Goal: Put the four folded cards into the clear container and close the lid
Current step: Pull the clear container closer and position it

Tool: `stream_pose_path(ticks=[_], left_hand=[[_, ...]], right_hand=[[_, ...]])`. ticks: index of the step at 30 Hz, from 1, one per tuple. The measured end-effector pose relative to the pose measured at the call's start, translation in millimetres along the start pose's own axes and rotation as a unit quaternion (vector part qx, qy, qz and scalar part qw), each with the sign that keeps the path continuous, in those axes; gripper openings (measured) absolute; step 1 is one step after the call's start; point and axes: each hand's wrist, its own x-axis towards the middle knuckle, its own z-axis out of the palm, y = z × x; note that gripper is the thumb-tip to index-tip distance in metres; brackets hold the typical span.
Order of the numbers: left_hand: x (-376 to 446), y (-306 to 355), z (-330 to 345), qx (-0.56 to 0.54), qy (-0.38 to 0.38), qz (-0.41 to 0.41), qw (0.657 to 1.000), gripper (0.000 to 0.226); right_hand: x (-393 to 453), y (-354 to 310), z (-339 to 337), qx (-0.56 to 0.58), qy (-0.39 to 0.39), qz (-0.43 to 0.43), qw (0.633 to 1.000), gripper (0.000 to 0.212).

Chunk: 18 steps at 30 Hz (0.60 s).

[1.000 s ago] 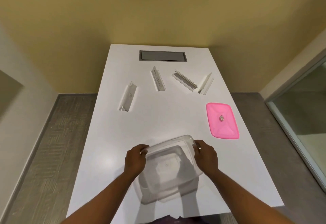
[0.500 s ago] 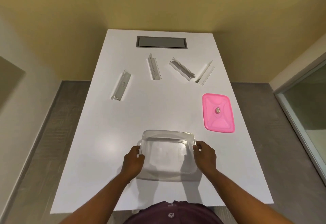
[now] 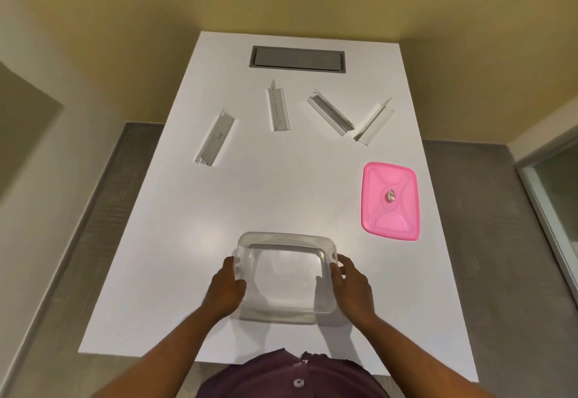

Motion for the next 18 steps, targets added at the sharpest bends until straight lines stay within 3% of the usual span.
stream_pose_path(ticks=[10,14,18], left_hand=[[7.1,-10.6,-6.7,-0.028,0.005,-0.021,0.999,0.052],[25.0,-9.2,-32.6,-0.059,0.019,-0.015,0.998,0.063],[47.0,-0.9,-57.3,-0.096,0.04,0.001,0.995,0.055]], right_hand=[[18.3,-2.3,-11.5,0.01,-0.028,0.0,1.0,0.036],[40.6,-16.7,-6.7,0.003,0.038,-0.01,0.999,0.045],[70.1,-51.8,-1.5,-0.01,0.113,-0.049,0.992,0.045]])
